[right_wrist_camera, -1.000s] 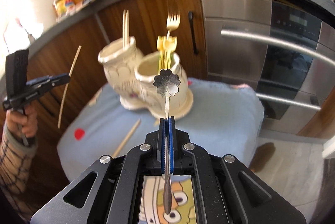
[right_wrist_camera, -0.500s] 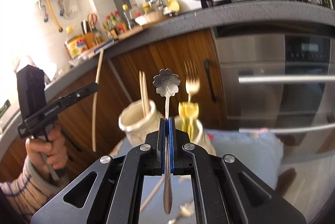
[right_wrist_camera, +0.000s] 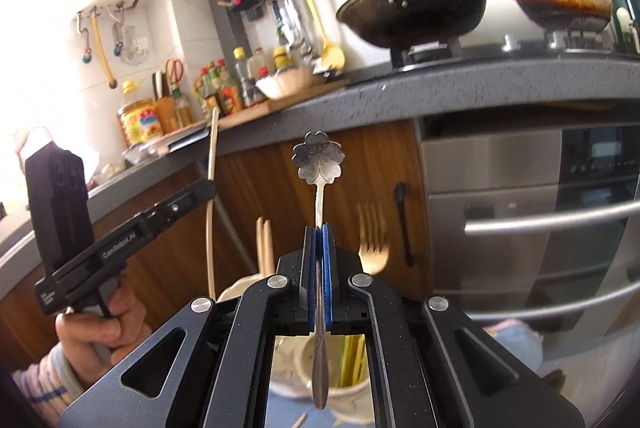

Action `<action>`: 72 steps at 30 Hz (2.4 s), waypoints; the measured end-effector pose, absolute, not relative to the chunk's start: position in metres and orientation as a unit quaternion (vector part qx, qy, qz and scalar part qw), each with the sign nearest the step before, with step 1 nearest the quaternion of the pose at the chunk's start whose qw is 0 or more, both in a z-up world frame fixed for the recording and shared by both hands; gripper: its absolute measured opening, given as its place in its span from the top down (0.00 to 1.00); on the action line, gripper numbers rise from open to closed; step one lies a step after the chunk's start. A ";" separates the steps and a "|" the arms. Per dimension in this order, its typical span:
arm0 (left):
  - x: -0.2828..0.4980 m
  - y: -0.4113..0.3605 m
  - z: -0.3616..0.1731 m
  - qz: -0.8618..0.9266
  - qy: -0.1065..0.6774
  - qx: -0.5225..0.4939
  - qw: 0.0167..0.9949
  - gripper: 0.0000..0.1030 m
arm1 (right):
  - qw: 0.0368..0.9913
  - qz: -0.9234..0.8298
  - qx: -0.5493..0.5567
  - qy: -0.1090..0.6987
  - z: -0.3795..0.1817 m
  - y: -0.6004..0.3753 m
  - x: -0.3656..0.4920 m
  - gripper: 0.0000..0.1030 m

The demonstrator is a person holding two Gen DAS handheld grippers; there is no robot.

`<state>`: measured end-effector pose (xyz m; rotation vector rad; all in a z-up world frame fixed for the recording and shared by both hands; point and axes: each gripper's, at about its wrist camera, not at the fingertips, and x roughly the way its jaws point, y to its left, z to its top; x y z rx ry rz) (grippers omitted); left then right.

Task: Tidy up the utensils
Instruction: 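Insert chopstick into large pot with left tool while right tool inserts flower spoon into small pot, then open both tools to release the chopstick and flower spoon, then withdraw both tools toward the last chopstick and silver fork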

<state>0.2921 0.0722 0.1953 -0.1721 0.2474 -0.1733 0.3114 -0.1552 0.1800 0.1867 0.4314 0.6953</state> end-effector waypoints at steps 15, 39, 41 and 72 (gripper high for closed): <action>0.298 0.076 0.148 -0.061 0.121 -0.105 0.985 0.94 | 0.934 0.297 0.052 0.191 0.137 -0.130 0.319 0.96; 0.285 0.055 0.110 -0.060 0.185 -0.039 0.980 0.94 | 0.923 0.289 0.020 0.253 0.097 -0.119 0.311 0.96; 0.286 0.055 0.111 -0.061 0.184 -0.039 0.980 0.94 | 0.923 0.287 0.020 0.254 0.097 -0.119 0.311 0.96; 0.182 0.076 0.102 -0.031 0.142 -0.053 0.988 0.05 | 0.937 0.260 0.005 0.232 0.084 -0.185 0.213 0.12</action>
